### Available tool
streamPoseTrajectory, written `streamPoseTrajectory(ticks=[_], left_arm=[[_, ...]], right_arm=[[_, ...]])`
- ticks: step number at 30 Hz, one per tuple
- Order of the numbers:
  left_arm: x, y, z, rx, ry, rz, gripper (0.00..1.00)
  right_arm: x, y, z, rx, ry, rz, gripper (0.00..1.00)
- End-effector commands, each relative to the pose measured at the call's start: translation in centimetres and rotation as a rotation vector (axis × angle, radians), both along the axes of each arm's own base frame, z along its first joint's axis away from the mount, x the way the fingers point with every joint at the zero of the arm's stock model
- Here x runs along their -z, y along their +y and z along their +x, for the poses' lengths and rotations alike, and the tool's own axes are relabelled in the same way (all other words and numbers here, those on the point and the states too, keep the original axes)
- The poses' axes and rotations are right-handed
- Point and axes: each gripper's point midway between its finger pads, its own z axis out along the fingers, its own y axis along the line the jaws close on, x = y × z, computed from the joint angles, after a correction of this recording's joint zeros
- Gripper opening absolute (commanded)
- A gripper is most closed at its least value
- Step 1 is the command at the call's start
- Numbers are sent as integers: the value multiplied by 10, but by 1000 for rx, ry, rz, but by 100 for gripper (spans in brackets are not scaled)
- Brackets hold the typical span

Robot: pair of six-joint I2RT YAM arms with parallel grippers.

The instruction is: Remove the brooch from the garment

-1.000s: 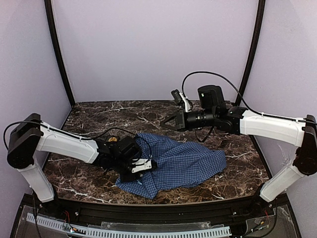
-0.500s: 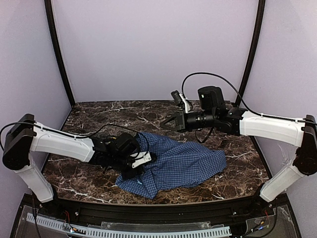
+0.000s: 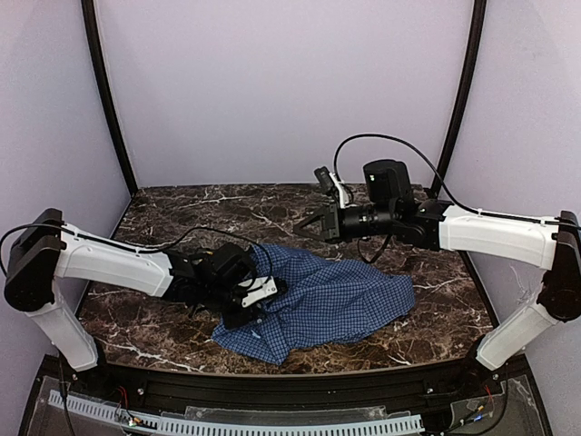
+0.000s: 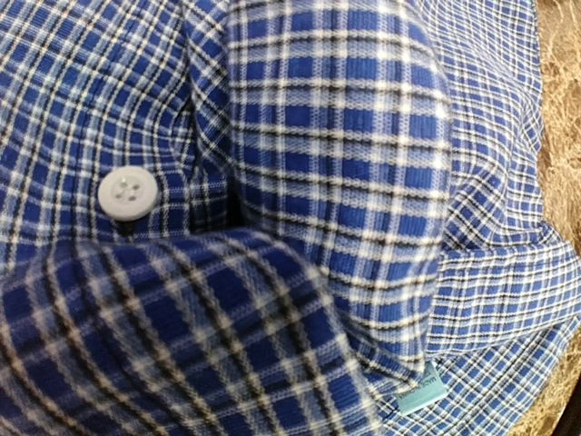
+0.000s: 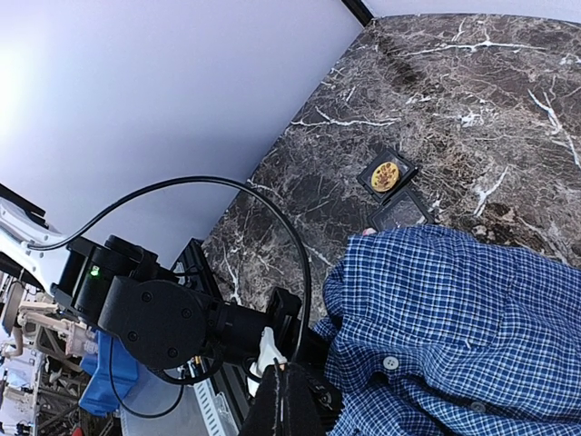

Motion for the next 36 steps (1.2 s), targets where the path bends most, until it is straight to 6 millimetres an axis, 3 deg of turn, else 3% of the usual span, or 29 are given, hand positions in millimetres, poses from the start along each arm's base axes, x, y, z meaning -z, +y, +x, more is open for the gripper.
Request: streamPoseTrajectory(ticks=[1, 7, 15, 17, 21, 24, 27, 29, 36], left_arm=[[-24, 2, -5, -38, 11, -63, 1], [-64, 9, -11, -174, 115, -203, 1], [-124, 18, -34, -345, 456, -476, 1], [-144, 20, -32, -404, 514, -555, 1], [-183, 24, -2, -555, 552, -686, 1], [-213, 16, 27, -634, 565, -794, 1], [-225, 10, 44, -724, 630, -854, 1], [-221, 10, 56, -790, 659, -852, 1], [-215, 6, 63, -832, 690, -834, 1]], right_arm=[[-14, -5, 2, 17, -31, 31, 0], [-25, -10, -2, 18, -34, 29, 0], [-44, -16, -16, -4, -28, 86, 0], [-47, -15, -17, -11, -20, 93, 0], [-58, -12, -16, -9, -35, 127, 0], [-63, -9, -11, 32, -60, 114, 0], [-58, -1, -6, 70, -57, 71, 0], [-52, 5, -3, 90, -43, 41, 0], [-33, 23, 4, 149, -16, -79, 0]])
